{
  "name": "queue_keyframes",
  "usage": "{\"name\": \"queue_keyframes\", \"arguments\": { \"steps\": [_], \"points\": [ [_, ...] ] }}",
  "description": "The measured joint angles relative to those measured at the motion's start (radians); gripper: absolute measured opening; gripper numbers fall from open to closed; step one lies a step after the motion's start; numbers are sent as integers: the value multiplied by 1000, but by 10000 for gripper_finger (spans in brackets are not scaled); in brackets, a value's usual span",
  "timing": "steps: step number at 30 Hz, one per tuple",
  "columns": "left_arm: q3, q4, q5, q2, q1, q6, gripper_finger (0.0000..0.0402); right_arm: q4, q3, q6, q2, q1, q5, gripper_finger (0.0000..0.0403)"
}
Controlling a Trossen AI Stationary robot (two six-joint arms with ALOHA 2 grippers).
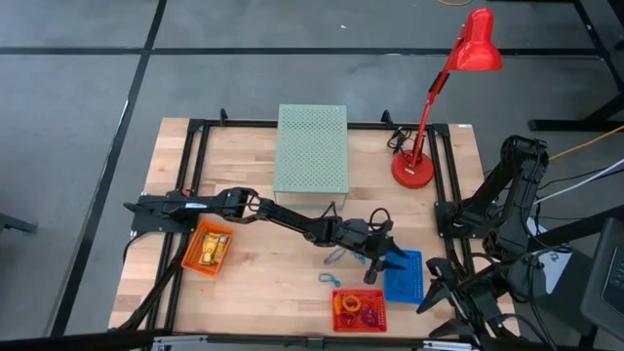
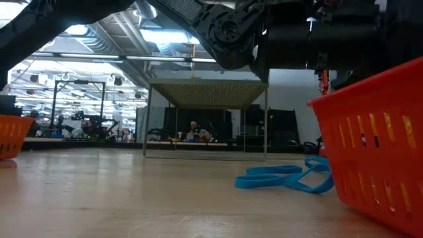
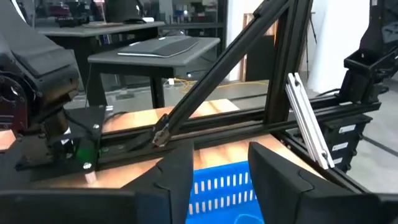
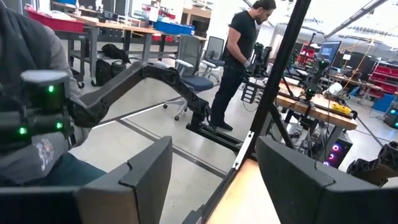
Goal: Pick & Place Office Desk Supplies
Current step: Put the blue rubber band into the blue bin
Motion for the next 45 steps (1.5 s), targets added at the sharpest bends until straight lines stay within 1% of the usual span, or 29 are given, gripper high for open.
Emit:
{"name": "queue_keyframes", "arguments": {
  "steps": [5,7,9,12,15,17,19,20,22,25,27,29,31,34,36,37,39,41,43,45],
  "points": [
    [11,31,7,-20,-13,54,159,-11,0,1,0,0,38,233],
    [11,30,37,-41,-25,70,156,-20,0,-4,0,0,39,233],
    [6,15,44,-74,-41,95,152,-43,1,0,-1,0,31,233],
    [-12,-90,53,-151,-61,146,146,-64,1,4,0,0,3,233],
    [-39,-304,58,-266,-76,189,143,-84,1,32,1,0,-52,233],
    [-83,-438,58,-353,-78,199,143,-97,1,49,1,0,-93,233],
    [-166,-496,42,-443,-79,190,143,-101,1,52,1,-1,-89,233],
    [-221,-509,19,-491,-82,176,143,-101,1,55,1,-6,-63,233],
    [-352,-519,-33,-598,-90,152,143,-112,1,93,1,-23,23,233],
    [-576,-458,-145,-772,-106,109,143,-210,1,202,1,-71,188,233],
    [-736,-363,-222,-882,-120,65,143,-332,1,319,1,-127,241,233],
    [-907,-241,-292,-982,-143,25,143,-428,1,418,2,-206,233,233],
    [-1064,-122,-386,-1068,-179,-5,143,-463,1,468,2,-292,180,233],
    [-1252,-4,-575,-1174,-254,-26,143,-398,1,470,7,-403,84,233],
    [-1349,16,-669,-1216,-300,-53,143,-329,1,470,8,-454,31,233],
    [-1388,17,-696,-1228,-320,-75,143,-299,1,459,9,-477,1,233],
    [-1447,21,-716,-1245,-347,-120,143,-269,1,393,13,-519,-60,233],
    [-1477,31,-731,-1245,-368,-163,143,-249,1,319,19,-562,-87,233],
    [-1494,25,-743,-1241,-385,-184,143,-235,1,309,25,-606,-48,233],
    [-1497,27,-763,-1231,-398,-187,143,-239,1,309,28,-646,56,233]
  ]
}}
